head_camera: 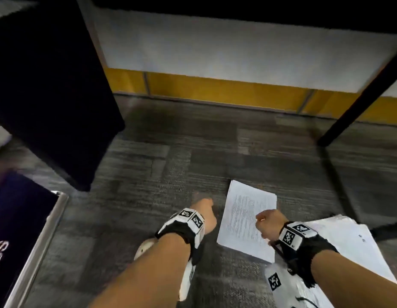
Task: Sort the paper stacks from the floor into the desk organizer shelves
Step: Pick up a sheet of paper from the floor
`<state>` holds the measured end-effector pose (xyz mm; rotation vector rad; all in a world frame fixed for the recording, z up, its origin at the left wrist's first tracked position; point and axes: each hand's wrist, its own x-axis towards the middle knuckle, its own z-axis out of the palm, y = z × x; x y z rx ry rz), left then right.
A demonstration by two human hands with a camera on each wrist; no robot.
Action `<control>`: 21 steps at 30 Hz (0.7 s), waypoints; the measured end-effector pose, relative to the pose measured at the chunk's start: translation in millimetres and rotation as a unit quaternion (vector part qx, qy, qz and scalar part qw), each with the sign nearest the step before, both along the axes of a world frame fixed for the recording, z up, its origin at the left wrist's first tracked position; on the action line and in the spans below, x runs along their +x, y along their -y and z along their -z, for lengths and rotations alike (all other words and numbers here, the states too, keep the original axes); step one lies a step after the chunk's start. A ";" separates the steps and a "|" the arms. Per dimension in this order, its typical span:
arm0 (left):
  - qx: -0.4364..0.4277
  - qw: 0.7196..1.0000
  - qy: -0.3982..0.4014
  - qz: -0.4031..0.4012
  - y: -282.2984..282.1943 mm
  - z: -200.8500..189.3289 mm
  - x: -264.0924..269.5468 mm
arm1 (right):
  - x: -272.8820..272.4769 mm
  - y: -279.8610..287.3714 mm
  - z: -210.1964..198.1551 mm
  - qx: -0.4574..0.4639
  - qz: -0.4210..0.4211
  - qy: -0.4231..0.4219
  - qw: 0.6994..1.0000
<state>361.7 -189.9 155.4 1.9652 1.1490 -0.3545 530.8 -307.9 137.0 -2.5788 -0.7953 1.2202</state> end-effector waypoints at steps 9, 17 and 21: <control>-0.086 0.989 0.032 -0.113 8.5 118.7 8.0 | 31.7 28.3 137.3 -0.037 0.077 -0.004 0.996; -0.116 0.989 0.001 -0.094 15.8 199.4 26.0 | 46.6 39.1 202.1 -0.054 0.168 0.021 0.984; -0.096 0.995 -0.040 -0.007 26.4 235.9 33.0 | 49.7 47.6 229.6 0.002 0.238 0.011 0.971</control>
